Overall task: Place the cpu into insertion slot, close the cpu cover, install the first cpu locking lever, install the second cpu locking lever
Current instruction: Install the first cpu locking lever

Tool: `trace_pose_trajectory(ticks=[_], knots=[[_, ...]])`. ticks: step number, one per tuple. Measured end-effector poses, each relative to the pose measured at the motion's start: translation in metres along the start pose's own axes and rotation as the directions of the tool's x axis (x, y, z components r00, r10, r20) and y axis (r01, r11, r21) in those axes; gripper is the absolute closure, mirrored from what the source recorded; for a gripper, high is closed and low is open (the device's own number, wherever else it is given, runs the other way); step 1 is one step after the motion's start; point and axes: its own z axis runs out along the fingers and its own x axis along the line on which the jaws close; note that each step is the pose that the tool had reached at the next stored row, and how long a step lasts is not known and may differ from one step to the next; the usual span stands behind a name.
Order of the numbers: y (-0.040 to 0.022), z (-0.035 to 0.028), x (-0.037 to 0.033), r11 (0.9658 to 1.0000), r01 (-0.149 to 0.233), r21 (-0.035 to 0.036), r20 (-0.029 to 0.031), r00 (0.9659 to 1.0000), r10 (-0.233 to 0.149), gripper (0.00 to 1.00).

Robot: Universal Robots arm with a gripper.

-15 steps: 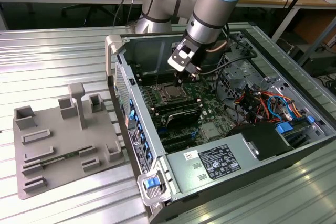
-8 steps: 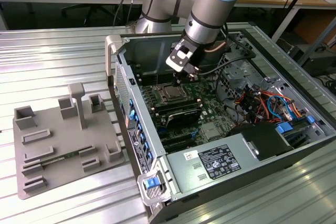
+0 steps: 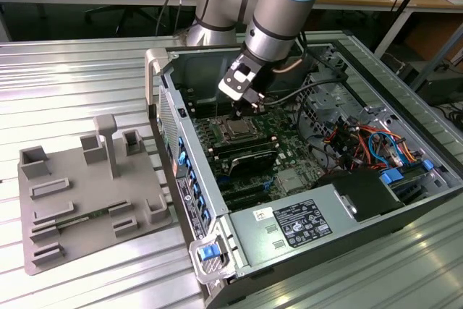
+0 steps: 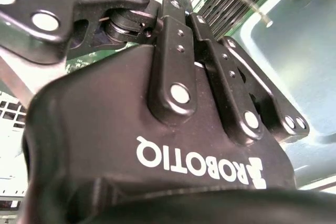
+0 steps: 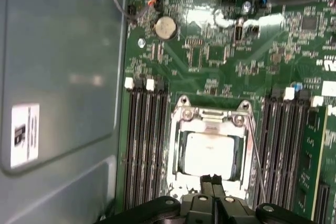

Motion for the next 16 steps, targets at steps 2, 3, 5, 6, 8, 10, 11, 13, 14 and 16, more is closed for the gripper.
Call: trace_pose_trajectory(ticks=[2,3,5,6,8,10,11,13,14,16], knots=[[-0.0021,-0.0018,0.0007,1.0,0.0,-0.0024,0.0003,1.0,0.0,0.89],[-0.0023,-0.0037,0.0009,1.0,0.0,-0.003,0.0003,1.0,0.0,0.89],[-0.0024,-0.008,0.0011,1.0,0.0,-0.0031,0.0003,1.0,0.0,0.89],[-0.0025,-0.0089,0.0012,1.0,0.0,-0.0032,0.0002,1.0,0.0,0.89],[-0.0025,-0.009,0.0012,1.0,0.0,-0.0032,0.0003,1.0,0.0,0.89],[-0.0025,-0.009,0.0012,1.0,-0.002,-0.0033,0.0,1.0,0.002,0.89],[-0.0025,-0.009,0.0012,1.0,-0.008,-0.0037,-0.0001,1.0,0.008,0.89],[-0.0025,-0.009,0.0013,0.9997,-0.022,-0.0046,-0.0007,0.9998,0.022,0.89],[-0.0025,-0.009,0.0013,0.9997,-0.024,-0.0048,-0.0008,0.9997,0.024,0.89],[-0.0025,-0.009,0.0012,0.9984,-0.056,-0.0069,-0.0023,0.9984,0.056,0.89]])
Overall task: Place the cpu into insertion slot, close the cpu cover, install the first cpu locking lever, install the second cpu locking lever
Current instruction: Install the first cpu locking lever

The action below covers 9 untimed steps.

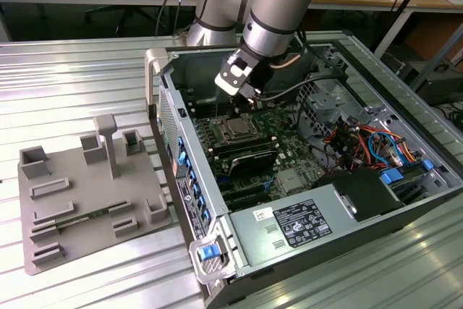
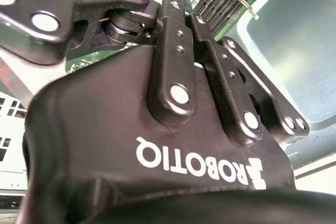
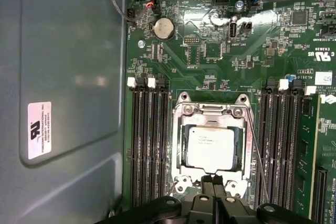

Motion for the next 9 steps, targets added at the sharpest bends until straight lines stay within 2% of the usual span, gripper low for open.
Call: trace_pose_trajectory(ticks=[6,9], knots=[[0.0,-0.0001,0.0,1.0,0.003,0.0001,0.0002,1.0,-0.003,0.89],[-0.0001,0.0,0.0,0.9994,0.036,0.0023,0.0015,0.9994,-0.036,0.89]])
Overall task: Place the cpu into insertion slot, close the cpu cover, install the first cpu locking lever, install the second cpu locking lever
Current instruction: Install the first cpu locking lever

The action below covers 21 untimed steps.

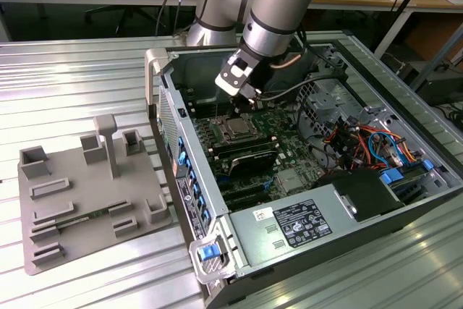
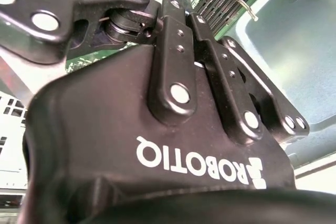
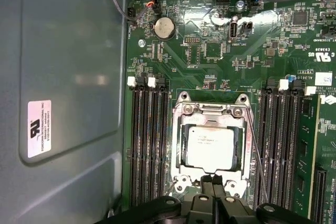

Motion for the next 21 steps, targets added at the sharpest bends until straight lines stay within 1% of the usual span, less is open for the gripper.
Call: trace_pose_trajectory(ticks=[3,6,14,19,21], knots=[[0.0,0.0,0.0,0.9994,0.036,0.0025,0.0014,0.9994,-0.036,0.89],[0.0,0.0,0.0,0.9974,0.072,0.005,0.0027,0.9974,-0.072,0.89],[0.0,0.0,0.0,0.993,0.117,0.0082,0.0043,0.9931,-0.118,0.89],[0.0,0.0,0.0,0.9875,0.157,0.0111,0.0055,0.9876,-0.157,0.89],[0.0,0.0,0.0,0.9861,0.166,0.0117,0.0058,0.9861,-0.166,0.89]])
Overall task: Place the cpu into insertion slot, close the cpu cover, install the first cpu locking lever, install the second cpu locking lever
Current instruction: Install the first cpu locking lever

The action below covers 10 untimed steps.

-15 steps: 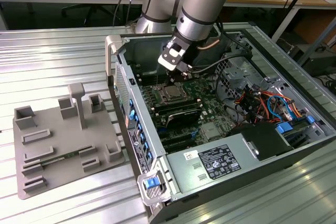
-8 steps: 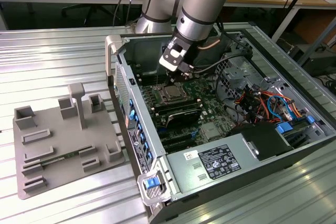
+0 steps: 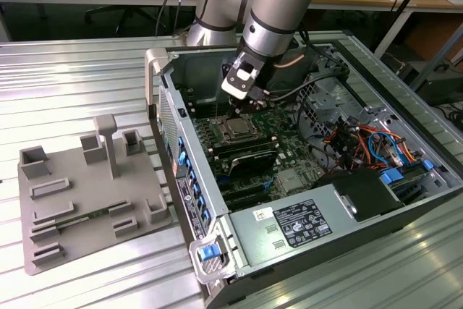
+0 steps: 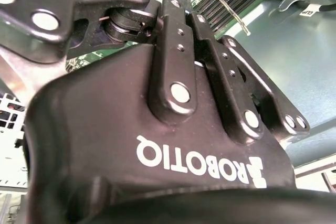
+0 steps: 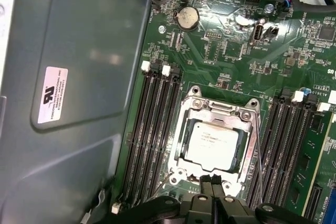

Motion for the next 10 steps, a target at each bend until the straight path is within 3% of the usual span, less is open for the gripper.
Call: trace_pose_trajectory(ticks=[10], knots=[[0.0,0.0,0.0,0.9994,0.036,0.0024,0.0014,0.9994,-0.036,0.89]])
